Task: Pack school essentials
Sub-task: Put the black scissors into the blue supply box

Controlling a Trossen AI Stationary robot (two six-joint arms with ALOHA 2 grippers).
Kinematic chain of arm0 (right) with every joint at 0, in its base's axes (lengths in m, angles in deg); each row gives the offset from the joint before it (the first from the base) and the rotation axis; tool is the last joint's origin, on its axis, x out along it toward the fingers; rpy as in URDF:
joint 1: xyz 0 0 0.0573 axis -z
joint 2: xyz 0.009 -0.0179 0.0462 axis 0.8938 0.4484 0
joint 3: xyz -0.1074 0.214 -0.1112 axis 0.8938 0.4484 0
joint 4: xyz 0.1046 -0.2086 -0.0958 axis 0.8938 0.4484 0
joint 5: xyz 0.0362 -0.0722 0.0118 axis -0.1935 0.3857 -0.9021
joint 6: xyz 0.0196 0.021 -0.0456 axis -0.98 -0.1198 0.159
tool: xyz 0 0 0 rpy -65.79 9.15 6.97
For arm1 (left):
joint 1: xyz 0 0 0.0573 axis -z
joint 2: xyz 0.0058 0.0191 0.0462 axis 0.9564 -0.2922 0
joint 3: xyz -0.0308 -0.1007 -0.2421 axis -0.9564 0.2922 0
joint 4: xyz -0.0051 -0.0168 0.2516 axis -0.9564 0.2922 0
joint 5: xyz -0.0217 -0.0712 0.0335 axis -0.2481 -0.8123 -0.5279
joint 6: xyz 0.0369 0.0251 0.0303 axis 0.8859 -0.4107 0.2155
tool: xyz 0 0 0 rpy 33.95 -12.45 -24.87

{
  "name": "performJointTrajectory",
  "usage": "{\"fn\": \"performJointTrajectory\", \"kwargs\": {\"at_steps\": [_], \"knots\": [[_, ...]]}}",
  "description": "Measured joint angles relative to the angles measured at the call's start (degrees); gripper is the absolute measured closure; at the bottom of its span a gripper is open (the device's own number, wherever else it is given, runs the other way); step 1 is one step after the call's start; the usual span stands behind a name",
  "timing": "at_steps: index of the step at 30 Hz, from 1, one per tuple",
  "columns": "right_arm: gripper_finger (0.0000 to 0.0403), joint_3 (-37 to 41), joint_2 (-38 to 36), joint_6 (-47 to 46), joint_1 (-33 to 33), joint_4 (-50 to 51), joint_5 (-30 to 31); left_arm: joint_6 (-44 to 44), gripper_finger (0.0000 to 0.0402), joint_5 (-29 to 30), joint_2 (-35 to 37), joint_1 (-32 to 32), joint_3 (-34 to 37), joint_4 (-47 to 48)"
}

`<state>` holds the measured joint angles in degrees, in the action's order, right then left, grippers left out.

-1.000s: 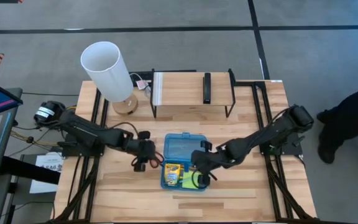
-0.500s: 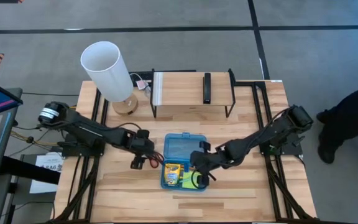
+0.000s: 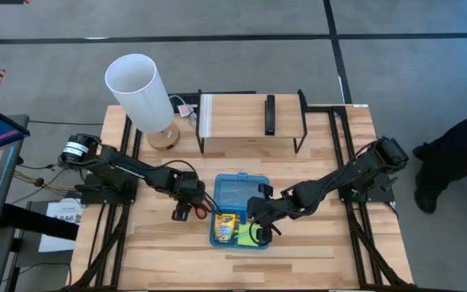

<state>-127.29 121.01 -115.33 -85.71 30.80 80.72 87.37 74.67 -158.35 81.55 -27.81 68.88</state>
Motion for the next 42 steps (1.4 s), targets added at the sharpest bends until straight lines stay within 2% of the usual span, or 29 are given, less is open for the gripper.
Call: {"fn": "performJointTrajectory", "kwargs": {"at_steps": [8, 18, 30, 37, 42], "knots": [[0.0337, 0.0, 0.0, 0.1, 0.0, -0.4, 0.9, 0.1, 0.034, -2.0, 0.0, -0.7, 0.0, 1.4], [0.0337, 0.0, 0.0, 0.5, 0.0, -0.3, 1.3, -1.8, 0.034, -1.1, 2.0, 0.0, 0.1, 3.9], [0.0337, 0.0, 0.0, 0.6, 0.0, -0.6, 1.3, -8.3, 0.034, 3.9, 10.4, 2.8, 0.9, 19.8], [0.0337, 0.0, 0.0, 0.7, 0.0, -0.7, 1.8, -10.7, 0.034, 3.8, 14.4, 5.6, 0.4, 18.6], [0.0337, 0.0, -0.2, 0.7, 0.0, -0.6, 2.8, -11.9, 0.034, 4.1, 16.6, 8.3, -2.6, 17.5]]}}
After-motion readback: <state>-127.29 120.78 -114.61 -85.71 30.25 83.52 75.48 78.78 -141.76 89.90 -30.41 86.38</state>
